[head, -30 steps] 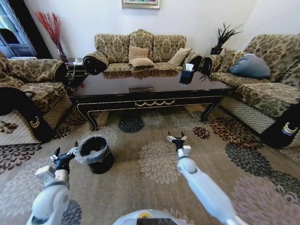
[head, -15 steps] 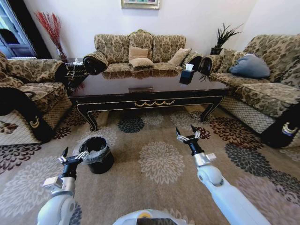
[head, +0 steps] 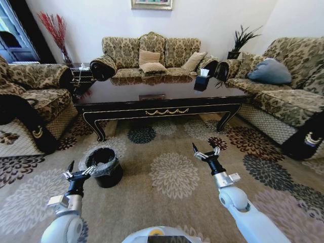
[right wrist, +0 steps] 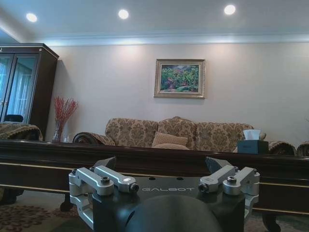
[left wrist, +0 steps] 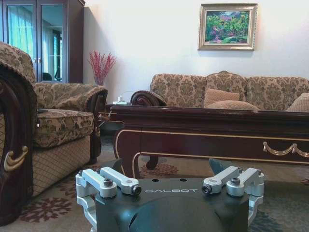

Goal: Move to the front of the table and pick up the trash from the floor, then place it into the trash bin.

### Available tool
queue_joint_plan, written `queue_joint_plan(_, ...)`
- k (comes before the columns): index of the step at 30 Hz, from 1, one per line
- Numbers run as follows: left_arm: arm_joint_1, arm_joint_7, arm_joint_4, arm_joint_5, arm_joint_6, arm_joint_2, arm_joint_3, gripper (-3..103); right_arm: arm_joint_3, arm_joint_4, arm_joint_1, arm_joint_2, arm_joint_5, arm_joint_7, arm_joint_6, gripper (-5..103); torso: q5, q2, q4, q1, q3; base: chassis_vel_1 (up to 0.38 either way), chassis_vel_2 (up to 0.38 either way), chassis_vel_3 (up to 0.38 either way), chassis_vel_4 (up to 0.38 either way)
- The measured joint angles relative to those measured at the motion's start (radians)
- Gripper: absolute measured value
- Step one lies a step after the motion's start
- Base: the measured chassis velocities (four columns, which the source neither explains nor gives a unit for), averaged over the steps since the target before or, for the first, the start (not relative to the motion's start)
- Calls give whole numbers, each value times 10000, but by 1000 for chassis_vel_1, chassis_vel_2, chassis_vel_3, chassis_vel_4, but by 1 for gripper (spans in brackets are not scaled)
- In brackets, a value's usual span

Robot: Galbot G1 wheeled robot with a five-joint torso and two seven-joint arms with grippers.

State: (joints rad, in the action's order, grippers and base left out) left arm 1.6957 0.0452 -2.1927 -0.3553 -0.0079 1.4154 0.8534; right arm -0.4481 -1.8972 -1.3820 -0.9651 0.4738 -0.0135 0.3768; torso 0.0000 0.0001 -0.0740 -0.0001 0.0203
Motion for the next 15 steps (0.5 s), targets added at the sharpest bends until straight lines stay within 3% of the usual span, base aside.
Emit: queue_joint_plan(15,-12,31,1,-23,26,-11,0,100,35,37,35,-9,0,-41,-20,100,-1,-1,0,1,1,12,-11,-16,15)
